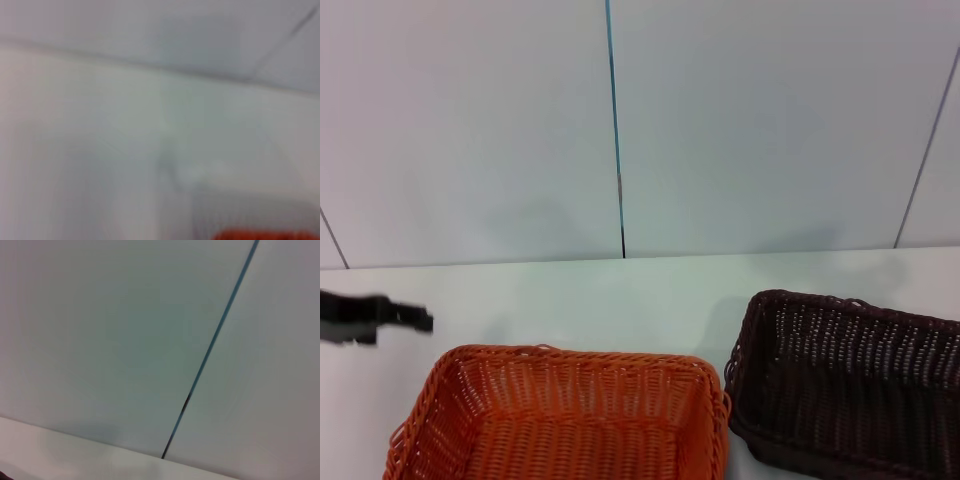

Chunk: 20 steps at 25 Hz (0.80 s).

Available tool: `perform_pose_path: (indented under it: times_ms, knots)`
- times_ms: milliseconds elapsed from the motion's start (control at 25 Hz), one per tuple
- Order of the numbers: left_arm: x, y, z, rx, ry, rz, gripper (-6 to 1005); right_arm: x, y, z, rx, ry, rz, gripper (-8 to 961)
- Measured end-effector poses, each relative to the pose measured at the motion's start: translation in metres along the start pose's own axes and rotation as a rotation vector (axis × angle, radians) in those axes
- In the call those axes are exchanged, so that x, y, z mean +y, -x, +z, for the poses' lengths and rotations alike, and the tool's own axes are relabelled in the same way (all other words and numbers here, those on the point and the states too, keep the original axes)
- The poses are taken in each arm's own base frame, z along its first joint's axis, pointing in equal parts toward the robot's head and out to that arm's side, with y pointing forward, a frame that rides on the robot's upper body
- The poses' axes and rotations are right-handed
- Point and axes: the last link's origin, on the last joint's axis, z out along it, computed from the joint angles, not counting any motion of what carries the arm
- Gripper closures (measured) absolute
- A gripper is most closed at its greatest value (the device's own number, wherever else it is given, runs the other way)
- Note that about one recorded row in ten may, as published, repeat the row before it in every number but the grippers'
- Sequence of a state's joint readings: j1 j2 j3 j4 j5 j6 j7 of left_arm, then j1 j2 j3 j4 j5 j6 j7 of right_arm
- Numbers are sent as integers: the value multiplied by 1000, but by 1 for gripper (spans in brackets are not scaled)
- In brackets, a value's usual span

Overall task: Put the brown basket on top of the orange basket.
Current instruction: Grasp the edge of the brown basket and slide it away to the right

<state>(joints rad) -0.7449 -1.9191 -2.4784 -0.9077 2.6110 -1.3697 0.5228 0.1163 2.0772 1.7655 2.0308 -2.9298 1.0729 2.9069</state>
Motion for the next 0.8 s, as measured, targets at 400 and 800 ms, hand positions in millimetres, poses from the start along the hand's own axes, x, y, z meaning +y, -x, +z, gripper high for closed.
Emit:
perform_pose_path:
  times_ms: [400,800]
  knots:
    - [20,-6,-41,528,-200,177,66,-4,-4,1,9,-12,63,123]
    - [-2,32,-36,909,-370,79,67,-6,-4,1,-6,-19,90,123]
